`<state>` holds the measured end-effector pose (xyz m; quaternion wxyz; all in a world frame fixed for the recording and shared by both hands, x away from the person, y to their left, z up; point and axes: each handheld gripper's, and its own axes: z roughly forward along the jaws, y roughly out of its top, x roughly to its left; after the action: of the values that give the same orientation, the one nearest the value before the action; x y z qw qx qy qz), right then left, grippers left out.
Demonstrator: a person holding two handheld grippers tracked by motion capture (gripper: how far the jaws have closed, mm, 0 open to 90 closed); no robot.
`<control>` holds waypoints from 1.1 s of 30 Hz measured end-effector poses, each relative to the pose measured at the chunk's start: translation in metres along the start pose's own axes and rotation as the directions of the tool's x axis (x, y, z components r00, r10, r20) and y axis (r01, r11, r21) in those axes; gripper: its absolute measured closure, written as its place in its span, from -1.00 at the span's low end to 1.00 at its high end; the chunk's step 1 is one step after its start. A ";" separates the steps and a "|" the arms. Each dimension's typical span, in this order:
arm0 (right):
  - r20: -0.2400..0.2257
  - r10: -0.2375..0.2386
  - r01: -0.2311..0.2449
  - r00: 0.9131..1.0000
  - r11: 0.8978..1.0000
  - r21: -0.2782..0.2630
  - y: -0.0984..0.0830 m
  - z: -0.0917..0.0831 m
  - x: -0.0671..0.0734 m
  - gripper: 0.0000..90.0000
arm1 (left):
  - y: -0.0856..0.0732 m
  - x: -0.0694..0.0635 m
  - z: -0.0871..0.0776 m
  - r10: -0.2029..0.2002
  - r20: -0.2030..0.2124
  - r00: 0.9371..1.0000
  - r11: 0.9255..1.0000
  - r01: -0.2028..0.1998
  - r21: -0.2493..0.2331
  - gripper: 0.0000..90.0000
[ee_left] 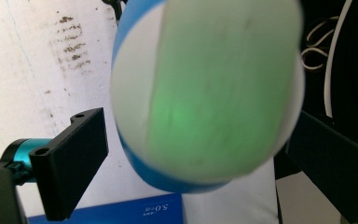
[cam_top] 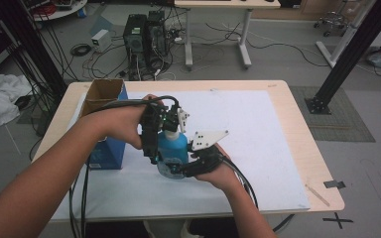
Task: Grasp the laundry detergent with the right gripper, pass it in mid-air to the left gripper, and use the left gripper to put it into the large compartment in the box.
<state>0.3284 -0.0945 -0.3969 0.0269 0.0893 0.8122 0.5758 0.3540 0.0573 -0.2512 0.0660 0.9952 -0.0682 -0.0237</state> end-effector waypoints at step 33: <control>-0.003 -0.014 0.014 1.000 1.000 -0.002 0.014 0.013 0.002 0.04 | 0.004 -0.003 0.001 0.013 -0.015 1.000 0.999 -0.012 0.042 -0.61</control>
<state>0.3302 -0.0775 -0.3883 0.0295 0.0828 0.8124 0.5764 0.3504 0.0541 -0.2517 0.0459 0.9961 -0.0744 -0.0141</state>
